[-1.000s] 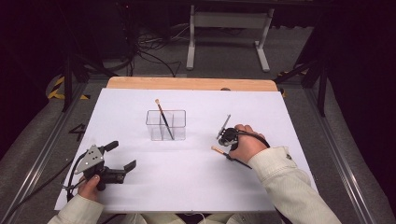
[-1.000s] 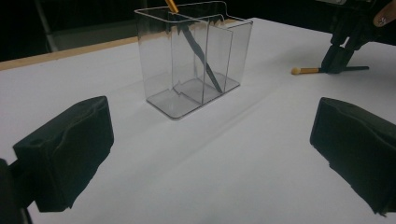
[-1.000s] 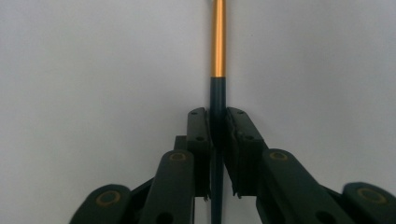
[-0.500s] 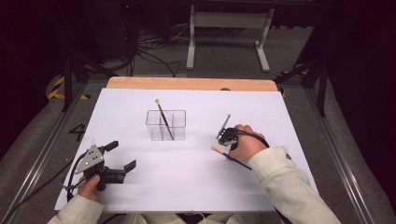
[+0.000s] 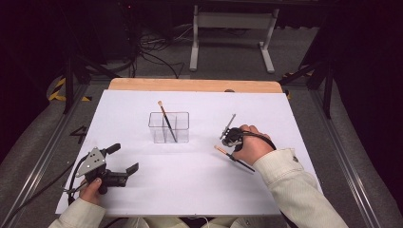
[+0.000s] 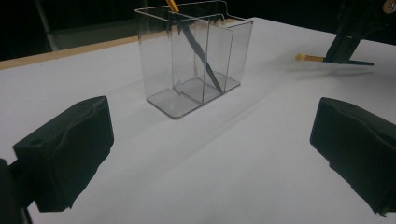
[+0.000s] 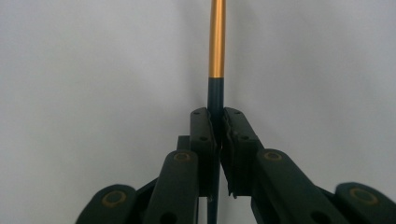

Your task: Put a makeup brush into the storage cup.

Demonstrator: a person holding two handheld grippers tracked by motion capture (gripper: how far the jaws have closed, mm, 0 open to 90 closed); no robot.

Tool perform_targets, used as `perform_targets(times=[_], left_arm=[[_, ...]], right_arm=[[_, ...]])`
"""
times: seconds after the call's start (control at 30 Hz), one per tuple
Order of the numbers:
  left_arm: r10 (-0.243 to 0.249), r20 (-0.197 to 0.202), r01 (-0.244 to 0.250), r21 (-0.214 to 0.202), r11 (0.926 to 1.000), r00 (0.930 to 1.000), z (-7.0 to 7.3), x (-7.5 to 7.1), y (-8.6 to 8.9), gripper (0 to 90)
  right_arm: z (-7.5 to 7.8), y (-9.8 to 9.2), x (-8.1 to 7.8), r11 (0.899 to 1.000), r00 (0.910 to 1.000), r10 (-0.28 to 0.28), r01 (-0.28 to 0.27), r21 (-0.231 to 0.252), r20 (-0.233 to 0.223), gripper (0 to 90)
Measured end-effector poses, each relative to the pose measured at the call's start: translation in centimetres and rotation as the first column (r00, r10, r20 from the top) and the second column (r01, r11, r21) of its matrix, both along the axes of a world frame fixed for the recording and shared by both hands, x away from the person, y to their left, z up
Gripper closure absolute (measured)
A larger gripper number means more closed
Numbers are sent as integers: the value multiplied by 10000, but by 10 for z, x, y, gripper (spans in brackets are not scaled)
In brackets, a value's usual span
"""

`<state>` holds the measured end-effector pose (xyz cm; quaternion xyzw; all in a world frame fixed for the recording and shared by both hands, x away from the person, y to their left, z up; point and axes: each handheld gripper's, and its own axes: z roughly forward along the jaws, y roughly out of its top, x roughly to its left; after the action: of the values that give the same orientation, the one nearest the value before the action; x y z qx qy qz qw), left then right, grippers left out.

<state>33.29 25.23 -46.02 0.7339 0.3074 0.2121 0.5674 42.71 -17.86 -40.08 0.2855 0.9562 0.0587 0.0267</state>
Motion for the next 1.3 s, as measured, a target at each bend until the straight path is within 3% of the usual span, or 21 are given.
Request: perform_targets(times=[0.7,1.1,1.23,1.27,1.3], left_arm=[[11,16,-11,13,10000,10000,0,0,0,2],[18,19,-18,10,10000,10000,0,0,0,2],[20,32,-20,6,10000,10000,0,0,0,2],[15,31,-15,11,10000,10000,0,0,0,2],[24,31,-24,1,10000,10000,0,0,0,2]], right_arm=[[40,-1,-11,9921,9933,67,-211,1236,1155,843],[58,-3,-18,9687,9790,35,-539,2424,2037,843],[64,-4,-21,9526,9689,2,-755,2948,2476,843],[66,-5,-22,9444,9640,-24,-853,3177,2660,843],[66,-5,-22,9444,9640,-24,-853,3177,2660,843]])
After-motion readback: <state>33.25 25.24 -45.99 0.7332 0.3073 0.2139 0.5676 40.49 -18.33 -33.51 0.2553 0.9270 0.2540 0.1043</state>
